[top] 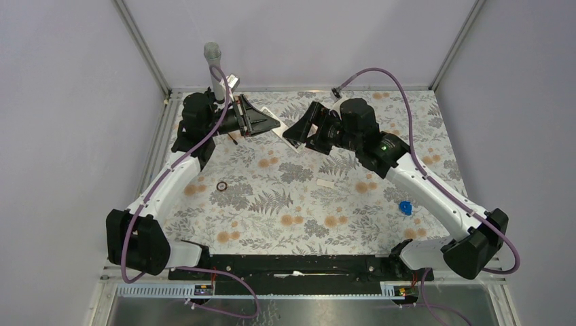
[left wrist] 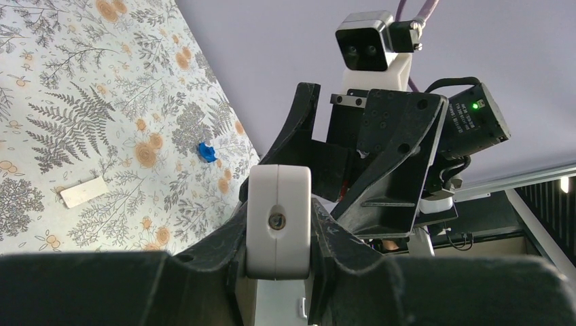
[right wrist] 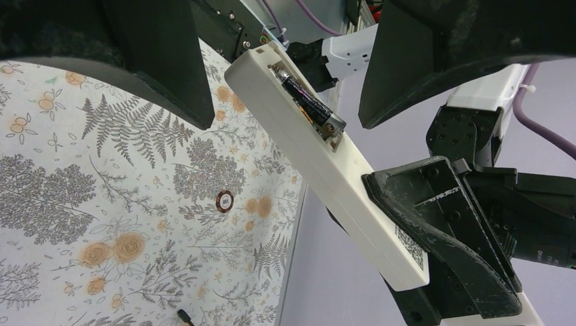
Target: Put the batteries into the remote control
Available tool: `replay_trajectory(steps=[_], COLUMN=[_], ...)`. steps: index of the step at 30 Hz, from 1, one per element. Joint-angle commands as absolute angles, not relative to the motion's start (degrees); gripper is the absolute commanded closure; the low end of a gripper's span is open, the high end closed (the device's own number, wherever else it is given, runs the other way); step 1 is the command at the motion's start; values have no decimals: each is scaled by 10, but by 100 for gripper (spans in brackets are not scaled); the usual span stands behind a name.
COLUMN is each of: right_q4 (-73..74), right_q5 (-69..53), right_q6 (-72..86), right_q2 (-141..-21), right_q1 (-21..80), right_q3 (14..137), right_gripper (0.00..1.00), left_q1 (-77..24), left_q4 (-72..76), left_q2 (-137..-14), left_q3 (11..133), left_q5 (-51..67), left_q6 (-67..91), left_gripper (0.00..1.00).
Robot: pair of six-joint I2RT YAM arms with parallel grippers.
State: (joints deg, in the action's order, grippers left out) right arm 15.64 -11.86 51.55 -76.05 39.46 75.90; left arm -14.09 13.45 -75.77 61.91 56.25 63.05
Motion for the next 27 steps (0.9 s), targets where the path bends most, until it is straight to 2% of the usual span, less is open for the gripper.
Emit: replay_trajectory(steps=[1, 15, 27], right_q4=[117, 87, 51], right_q5=[-145, -177, -188], right_q6=[534, 566, 584], right_q2=[-761, -772, -753], right_q1=[388, 377, 367], right_q3=[752, 723, 680], right_gripper=[15, 21, 40], left_q1=[-139, -141, -140], left_q4=[178, 191, 222], left_q2=[-737, -725, -733], left_q3=[626, 608, 609], left_q5=[555, 567, 564], left_q6=[639, 627, 673], left_gripper=[100, 100, 100])
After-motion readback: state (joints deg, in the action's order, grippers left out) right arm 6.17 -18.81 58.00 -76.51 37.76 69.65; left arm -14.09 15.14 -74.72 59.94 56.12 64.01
